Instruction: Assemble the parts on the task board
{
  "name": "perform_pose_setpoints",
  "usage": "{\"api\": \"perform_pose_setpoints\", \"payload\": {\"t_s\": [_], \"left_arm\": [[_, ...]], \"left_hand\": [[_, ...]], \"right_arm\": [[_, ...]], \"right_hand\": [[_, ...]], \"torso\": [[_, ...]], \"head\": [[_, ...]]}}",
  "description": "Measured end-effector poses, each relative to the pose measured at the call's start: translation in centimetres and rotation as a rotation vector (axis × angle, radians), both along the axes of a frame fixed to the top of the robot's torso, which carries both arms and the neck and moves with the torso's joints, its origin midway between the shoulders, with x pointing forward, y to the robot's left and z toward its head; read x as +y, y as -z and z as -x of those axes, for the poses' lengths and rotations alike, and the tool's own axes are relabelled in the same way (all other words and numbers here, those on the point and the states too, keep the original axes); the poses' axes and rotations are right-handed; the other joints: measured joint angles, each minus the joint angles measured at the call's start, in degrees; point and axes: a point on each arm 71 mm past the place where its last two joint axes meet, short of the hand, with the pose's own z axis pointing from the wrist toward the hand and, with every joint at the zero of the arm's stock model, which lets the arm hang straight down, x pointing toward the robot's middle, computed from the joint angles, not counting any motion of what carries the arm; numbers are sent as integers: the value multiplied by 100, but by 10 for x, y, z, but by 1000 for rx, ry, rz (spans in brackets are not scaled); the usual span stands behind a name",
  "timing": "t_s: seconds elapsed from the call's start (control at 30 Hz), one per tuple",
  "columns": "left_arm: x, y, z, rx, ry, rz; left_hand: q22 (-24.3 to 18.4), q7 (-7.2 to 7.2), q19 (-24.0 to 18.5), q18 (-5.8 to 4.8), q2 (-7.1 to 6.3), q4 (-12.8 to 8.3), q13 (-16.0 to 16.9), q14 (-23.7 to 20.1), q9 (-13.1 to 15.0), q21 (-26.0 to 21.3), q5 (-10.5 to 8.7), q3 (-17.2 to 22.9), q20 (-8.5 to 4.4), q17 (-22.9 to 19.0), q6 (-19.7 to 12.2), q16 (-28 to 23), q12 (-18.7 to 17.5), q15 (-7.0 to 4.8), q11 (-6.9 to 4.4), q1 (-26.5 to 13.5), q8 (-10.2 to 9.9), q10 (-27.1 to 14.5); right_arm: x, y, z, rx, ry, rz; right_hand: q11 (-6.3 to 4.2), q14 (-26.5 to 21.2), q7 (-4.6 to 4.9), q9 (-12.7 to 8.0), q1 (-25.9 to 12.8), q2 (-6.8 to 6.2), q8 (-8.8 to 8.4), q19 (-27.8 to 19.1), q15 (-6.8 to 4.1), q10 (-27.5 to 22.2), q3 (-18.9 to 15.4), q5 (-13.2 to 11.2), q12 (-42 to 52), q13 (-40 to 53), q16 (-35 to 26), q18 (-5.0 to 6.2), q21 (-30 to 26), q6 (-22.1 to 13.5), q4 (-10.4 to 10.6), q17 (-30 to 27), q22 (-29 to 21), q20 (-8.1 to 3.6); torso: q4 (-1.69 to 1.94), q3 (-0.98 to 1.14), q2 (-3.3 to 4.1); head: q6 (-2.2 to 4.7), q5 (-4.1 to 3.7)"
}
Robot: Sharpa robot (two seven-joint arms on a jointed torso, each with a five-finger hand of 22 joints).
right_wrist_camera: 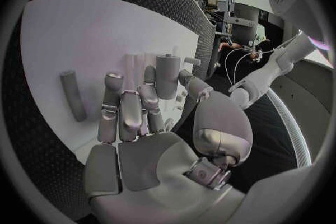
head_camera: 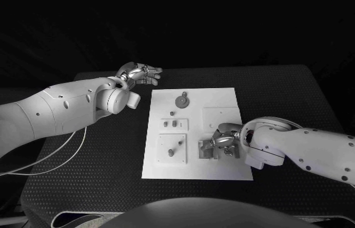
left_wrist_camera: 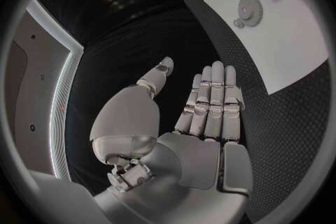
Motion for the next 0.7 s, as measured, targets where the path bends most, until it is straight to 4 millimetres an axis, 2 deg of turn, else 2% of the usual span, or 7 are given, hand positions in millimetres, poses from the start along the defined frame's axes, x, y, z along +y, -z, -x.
{"api": "perform_pose_setpoints", "payload": {"t_s": [0.27,0.7], "left_arm": [[0,0,0,1,1,1],[-1,0,1,2,3,1]], "left_hand": [[0,0,-22,0,0,0,0,0,0,0,0,0,-22,5,0,0,0,0,0,0,0,0],[-1,1,-21,0,0,0,0,0,-1,0,0,0,-21,9,0,-23,0,0,-20,0,0,-20]], "right_arm": [[1,0,0,-6,-9,4],[1,-1,0,-11,-20,8]], "right_hand": [[51,-306,-59,15,60,-60,-35,-113,59,-314,-8,0,-135,-153,-100,27,-55,-84,102,-295,0,71],[73,-386,-42,34,35,-131,-69,-153,82,-356,-38,0,-158,-152,-100,35,-55,-101,197,-368,-1,111]], "torso": [[0,-1,0],[-1,-3,0]], "head": [[-7,8],[-14,9]]}}
